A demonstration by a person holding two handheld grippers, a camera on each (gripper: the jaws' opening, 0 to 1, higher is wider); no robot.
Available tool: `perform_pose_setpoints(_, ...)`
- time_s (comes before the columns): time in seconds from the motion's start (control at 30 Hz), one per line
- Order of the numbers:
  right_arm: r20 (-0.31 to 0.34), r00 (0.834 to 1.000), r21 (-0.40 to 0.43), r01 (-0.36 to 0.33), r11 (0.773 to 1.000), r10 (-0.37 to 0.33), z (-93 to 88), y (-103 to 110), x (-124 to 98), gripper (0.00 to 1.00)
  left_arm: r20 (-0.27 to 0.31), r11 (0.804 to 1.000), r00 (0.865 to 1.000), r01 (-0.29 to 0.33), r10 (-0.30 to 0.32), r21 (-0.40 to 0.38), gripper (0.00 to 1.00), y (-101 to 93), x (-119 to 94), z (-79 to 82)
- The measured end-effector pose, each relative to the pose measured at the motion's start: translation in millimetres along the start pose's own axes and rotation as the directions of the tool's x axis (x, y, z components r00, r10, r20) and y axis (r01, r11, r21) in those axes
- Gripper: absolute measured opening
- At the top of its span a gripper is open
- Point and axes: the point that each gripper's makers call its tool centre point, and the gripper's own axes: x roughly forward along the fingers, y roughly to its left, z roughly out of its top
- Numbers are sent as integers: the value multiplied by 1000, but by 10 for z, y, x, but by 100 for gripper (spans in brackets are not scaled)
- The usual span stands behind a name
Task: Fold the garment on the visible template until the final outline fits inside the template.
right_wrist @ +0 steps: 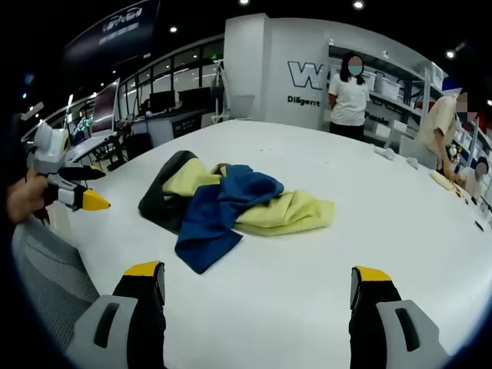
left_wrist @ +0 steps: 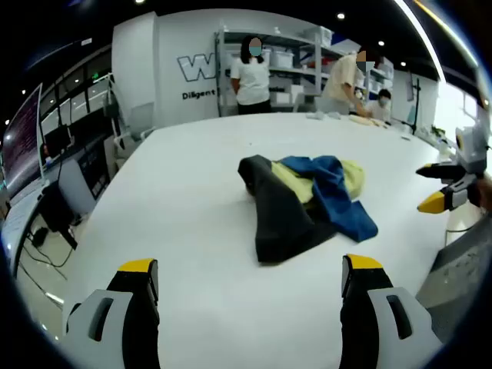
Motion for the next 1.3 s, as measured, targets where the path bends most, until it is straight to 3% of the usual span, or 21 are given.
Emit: perform_pose_setpoints(1.3,-12,1000,17,-13,1000,13,-27,12,7,99,-14,1000,1000,-2,2,18,95,3,22,-26)
